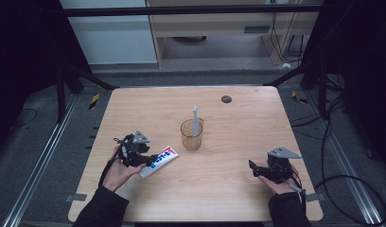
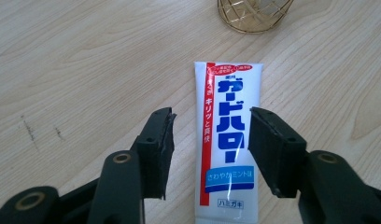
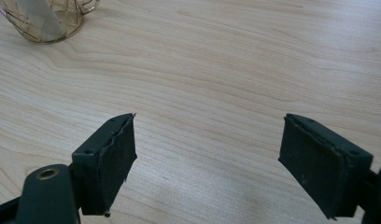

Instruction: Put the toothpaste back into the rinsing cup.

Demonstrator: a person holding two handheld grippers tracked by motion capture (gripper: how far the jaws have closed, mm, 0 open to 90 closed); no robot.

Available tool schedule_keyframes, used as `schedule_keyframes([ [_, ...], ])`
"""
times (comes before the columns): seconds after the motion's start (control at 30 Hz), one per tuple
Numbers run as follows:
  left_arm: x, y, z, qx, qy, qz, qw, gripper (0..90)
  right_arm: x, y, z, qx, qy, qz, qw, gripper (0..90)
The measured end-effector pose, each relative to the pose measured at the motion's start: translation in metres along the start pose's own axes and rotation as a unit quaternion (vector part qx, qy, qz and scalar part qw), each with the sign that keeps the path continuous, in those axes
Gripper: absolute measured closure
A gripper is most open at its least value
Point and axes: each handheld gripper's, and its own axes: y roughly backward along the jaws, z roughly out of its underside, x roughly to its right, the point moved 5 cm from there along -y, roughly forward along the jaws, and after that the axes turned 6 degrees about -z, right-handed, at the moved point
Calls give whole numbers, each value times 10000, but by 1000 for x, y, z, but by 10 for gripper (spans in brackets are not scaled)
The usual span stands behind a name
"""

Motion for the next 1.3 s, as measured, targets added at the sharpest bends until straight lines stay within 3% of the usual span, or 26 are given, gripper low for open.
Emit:
schedule_keyframes([
  [0.57, 5, -13, -13, -336, -155, 148, 9992, 440, 1, -1, 1, -39, 85, 15, 10000, 186],
  [0.9, 9, -30, -11, -742, -342, 235, 9964, 425, 0, -5, 1, -132, 152, 7, 9998, 191],
  [1.3, 13, -40, -9, -984, -509, 342, 9933, 425, 0, -6, 2, -180, 160, 4, 9997, 190],
])
